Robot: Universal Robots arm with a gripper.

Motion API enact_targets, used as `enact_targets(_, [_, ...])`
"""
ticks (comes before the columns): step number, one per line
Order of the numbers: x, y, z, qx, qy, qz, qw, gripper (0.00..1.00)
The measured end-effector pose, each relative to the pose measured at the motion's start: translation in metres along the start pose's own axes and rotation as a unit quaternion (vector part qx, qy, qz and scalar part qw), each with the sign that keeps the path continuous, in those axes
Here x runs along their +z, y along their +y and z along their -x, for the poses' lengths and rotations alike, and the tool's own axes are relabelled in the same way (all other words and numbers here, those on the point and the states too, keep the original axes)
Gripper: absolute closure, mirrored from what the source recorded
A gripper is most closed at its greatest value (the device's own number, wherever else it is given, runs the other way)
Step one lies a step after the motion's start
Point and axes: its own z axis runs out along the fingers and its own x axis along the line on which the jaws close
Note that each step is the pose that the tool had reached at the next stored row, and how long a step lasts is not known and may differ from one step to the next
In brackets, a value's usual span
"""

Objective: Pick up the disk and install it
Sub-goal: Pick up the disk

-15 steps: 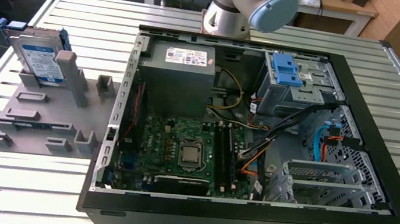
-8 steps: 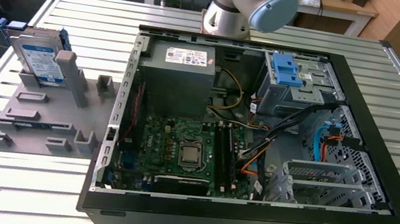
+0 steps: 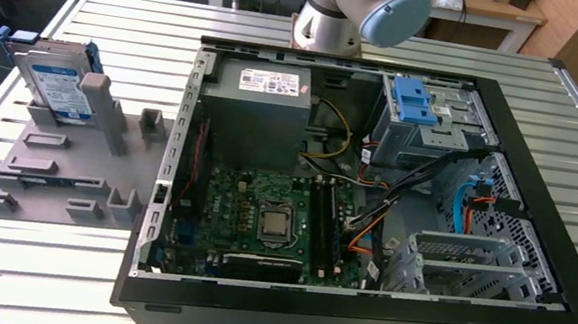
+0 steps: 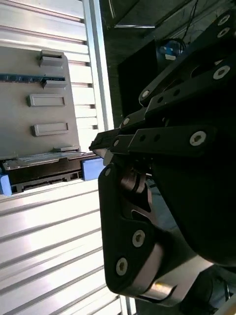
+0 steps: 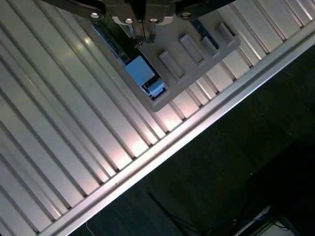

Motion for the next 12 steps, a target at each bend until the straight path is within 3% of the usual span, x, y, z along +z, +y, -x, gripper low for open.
enact_targets(3, [0.0001, 0.0, 0.0, -0.025, 0.0006, -0.0002, 0.9997, 0.89])
enact_targets(6, [0.0002, 0.0, 0.0, -0.051, 0.0012, -0.0005, 0.9987, 0.89])
enact_targets(12, [0.0004, 0.0, 0.0, -0.101, 0.0023, -0.0008, 0.9949, 0.89])
